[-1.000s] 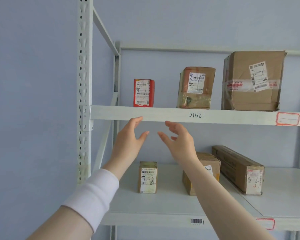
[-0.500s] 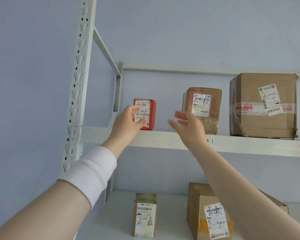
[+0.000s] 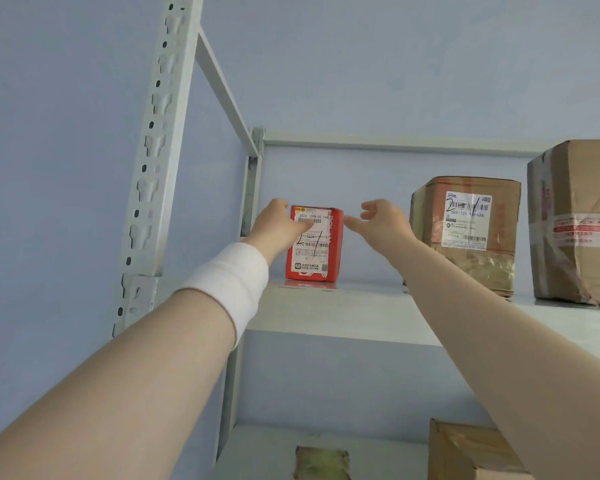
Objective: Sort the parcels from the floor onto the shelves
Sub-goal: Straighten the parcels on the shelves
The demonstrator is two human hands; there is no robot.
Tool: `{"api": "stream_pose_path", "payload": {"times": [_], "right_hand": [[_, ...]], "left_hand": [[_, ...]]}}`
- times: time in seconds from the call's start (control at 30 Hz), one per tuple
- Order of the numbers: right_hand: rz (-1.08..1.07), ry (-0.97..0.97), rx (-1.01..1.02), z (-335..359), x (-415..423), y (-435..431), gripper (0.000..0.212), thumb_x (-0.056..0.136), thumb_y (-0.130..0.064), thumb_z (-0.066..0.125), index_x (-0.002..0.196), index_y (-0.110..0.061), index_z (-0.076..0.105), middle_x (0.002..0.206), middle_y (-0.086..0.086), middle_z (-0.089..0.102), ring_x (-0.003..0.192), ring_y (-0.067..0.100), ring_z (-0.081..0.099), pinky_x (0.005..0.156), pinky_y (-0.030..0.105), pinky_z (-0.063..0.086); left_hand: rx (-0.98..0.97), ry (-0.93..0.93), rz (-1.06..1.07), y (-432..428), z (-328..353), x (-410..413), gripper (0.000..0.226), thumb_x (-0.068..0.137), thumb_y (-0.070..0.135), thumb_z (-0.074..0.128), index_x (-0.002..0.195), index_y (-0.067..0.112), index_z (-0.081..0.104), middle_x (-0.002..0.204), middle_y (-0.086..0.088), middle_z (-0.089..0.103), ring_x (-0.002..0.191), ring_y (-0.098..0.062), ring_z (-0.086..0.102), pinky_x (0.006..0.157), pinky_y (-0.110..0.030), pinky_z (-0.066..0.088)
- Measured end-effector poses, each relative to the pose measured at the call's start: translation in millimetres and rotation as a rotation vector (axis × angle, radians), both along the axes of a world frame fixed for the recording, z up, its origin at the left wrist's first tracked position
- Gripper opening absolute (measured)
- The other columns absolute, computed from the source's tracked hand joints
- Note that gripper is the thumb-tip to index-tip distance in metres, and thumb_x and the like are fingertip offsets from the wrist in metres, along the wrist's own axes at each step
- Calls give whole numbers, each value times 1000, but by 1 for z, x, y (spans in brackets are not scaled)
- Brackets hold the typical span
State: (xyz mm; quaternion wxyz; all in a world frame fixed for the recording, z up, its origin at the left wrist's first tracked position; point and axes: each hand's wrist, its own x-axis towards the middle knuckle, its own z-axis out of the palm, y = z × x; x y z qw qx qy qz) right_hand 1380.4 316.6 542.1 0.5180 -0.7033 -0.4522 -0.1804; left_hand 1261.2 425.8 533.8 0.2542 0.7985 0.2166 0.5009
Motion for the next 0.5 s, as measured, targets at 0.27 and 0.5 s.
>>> {"api": "stream_pose_path", "payload": {"times": [0.27, 0.5], "right_hand": [[-127, 30, -235, 27, 21, 55, 57, 89, -36, 59, 129, 4, 47, 128, 16, 55, 109, 29, 58, 91, 36, 47], [-123, 68, -410, 35, 47, 76, 56, 86, -37, 64, 125, 0, 46, 132, 15, 50, 115, 29, 52, 98, 41, 46]], "left_hand": [[52, 177, 83, 39, 39, 35, 56, 90, 29, 60, 132, -1, 38, 123, -14, 52, 110, -28, 53, 80, -28, 41], [14, 440, 95, 65, 38, 48, 43, 93, 30, 55, 130, 7, 48, 130, -10, 54, 116, -27, 54, 91, -33, 46]]}}
